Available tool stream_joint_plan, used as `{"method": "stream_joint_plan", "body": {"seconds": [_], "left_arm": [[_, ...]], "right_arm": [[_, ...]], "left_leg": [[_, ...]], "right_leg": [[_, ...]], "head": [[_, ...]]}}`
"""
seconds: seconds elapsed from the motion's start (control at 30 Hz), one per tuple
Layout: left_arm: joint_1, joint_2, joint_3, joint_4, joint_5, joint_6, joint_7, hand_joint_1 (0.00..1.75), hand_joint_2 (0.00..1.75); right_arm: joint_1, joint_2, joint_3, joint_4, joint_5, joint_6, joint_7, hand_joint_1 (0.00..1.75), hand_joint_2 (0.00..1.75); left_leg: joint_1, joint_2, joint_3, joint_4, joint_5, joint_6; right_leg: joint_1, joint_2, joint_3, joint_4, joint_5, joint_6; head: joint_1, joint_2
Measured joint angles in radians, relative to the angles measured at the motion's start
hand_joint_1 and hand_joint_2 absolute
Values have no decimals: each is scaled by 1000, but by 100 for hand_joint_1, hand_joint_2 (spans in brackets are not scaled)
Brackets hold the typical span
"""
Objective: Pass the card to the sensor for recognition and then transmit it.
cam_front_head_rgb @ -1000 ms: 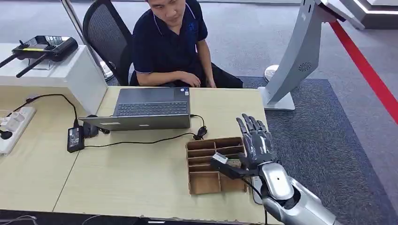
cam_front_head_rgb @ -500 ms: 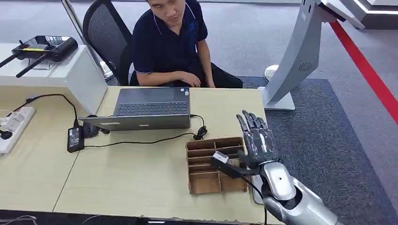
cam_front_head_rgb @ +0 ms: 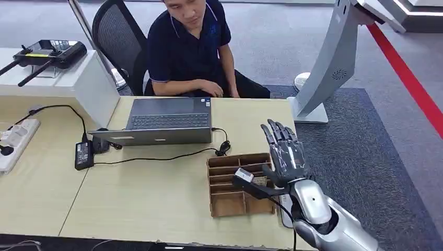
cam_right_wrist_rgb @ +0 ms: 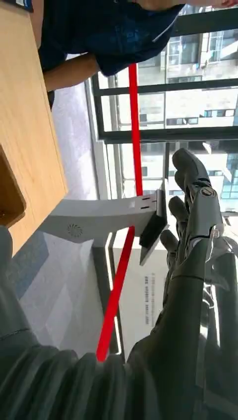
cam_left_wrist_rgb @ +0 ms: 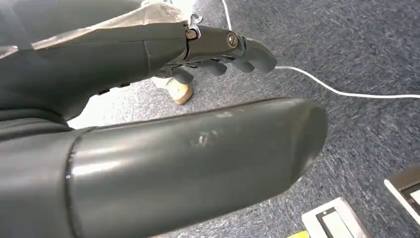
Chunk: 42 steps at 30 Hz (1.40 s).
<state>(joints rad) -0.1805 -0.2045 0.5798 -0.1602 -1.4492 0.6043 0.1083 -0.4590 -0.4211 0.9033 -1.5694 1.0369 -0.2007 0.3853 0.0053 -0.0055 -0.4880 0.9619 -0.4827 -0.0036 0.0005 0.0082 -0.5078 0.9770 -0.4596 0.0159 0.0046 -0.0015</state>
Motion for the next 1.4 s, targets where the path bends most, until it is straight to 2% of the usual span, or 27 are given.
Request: {"method": "stream_joint_plan", "body": {"seconds": [0.27, 0.4, 0.6, 0.67, 0.73, 0.77, 0.8, 0.87, 0.9, 1.07, 1.1, 1.37, 1.4], "left_arm": [[0, 0, 0, 0, 0, 0, 0, 0, 0], [0, 0, 0, 0, 0, 0, 0, 0, 0], [0, 0, 0, 0, 0, 0, 0, 0, 0], [0, 0, 0, 0, -1, 0, 0, 0, 0], [0, 0, 0, 0, -1, 0, 0, 0, 0], [0, 0, 0, 0, -1, 0, 0, 0, 0], [0, 0, 0, 0, -1, 0, 0, 0, 0], [0, 0, 0, 0, 0, 0, 0, 0, 0], [0, 0, 0, 0, 0, 0, 0, 0, 0], [0, 0, 0, 0, 0, 0, 0, 0, 0], [0, 0, 0, 0, 0, 0, 0, 0, 0], [0, 0, 0, 0, 0, -3, 0, 0, 0], [0, 0, 0, 0, 0, -3, 0, 0, 0]], "right_arm": [[0, 0, 0, 0, -3, 8, -10, 0, 175], [0, 0, 0, 0, -6, 13, -10, 9, 175], [0, 0, 1, 0, -11, 14, -10, 12, 175], [0, 0, 1, 0, -12, 15, -10, 19, 175], [0, 0, 1, 0, -12, 15, -11, 42, 175], [0, 0, 1, 0, -12, 15, -11, 42, 175], [0, 0, 1, 0, -12, 15, -11, 26, 175], [0, 0, 1, 0, -13, 15, -11, 28, 175], [0, 0, 1, 0, -12, 16, -11, 45, 175], [0, 0, 1, 0, -13, 19, -13, 40, 175], [0, 0, 1, 0, -13, 19, -13, 47, 175], [0, 0, 1, 0, -14, 23, -13, 47, 175], [0, 0, 1, 0, -14, 23, -13, 59, 175]], "left_leg": [[0, 0, 0, 0, 0, 0], [0, 0, 0, 0, 0, 0], [0, 0, 0, 0, 0, 0], [0, 0, 0, 0, 0, 0], [0, 0, 0, 0, 0, 0], [0, 0, 0, 0, 0, 0], [0, 0, 0, 0, 0, 0], [0, 0, 0, 0, 0, 0], [0, 0, 0, 0, 0, 0], [0, 0, 0, 0, 0, 0], [0, 0, 0, 0, 0, 0], [0, 0, 0, 0, 0, 0], [0, 0, 0, 0, 0, 0]], "right_leg": [[0, 0, 0, 0, 0, 0], [0, 0, 0, 0, 0, 0], [0, 0, 0, 0, 0, 0], [0, 0, 0, 0, 0, 0], [0, 0, 0, 0, 0, 0], [0, 0, 0, 0, 0, 0], [0, 0, 0, 0, 0, 0], [0, 0, 0, 0, 0, 0], [0, 0, 0, 0, 0, 0], [0, 0, 0, 0, 0, 0], [0, 0, 0, 0, 0, 0], [0, 0, 0, 0, 0, 0], [0, 0, 0, 0, 0, 0]], "head": [[0, 0], [0, 0], [0, 0], [0, 0], [0, 0], [0, 0], [0, 0], [0, 0], [0, 0], [0, 0], [0, 0], [0, 0], [0, 0]]}}
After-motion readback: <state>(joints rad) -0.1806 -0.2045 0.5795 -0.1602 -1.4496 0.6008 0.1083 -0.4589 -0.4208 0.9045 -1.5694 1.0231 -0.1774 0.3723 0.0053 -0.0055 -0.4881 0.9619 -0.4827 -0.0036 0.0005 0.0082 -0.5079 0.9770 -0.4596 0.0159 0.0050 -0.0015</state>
